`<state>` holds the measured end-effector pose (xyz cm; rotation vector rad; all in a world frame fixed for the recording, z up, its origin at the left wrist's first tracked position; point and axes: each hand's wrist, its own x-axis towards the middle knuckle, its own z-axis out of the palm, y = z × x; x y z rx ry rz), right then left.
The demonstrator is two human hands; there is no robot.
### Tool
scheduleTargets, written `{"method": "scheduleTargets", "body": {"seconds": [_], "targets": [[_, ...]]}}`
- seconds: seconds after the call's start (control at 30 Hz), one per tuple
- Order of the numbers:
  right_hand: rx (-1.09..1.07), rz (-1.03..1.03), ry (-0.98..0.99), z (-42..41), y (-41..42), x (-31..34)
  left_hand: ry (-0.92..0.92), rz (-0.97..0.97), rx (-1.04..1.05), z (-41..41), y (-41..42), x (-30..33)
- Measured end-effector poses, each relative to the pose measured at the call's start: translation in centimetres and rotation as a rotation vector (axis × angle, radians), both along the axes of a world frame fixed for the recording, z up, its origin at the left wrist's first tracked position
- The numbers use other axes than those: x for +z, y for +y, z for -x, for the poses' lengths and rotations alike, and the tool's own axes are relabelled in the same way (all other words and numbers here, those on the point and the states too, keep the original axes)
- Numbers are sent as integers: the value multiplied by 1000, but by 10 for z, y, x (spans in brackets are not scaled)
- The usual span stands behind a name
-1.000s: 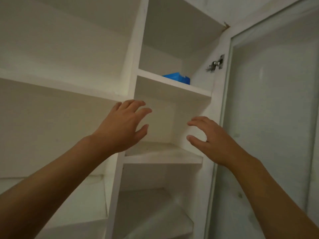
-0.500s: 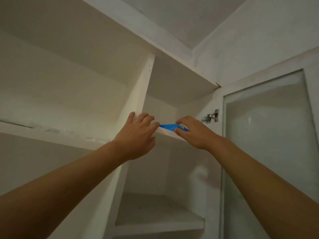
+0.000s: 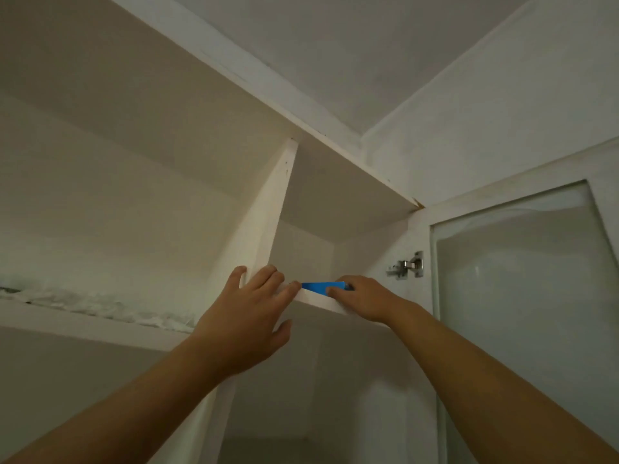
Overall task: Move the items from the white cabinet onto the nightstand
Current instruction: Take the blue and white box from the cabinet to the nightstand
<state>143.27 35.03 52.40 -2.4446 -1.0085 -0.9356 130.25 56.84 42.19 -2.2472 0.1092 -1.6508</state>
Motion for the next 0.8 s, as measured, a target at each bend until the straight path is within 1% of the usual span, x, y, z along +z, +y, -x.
{"method": "scheduleTargets", "body": {"seconds": [0.1,0.23,0.47,0.67,0.8], "targets": [[6,-37,17,-6,1,-1,-3,-9,19,-2,0,2],[27,-56,-16,-1,-1,-3,-9,-22,18,0,-1,1],[131,-119,-69,6,-33,-7,-37,-44,25,1,-2,0],[39,-30,50,24,-30,9,-24,-48,34,1,-2,0],[-10,-13,43,33,-27,9,-18,-35,34,3,-2,1]]}}
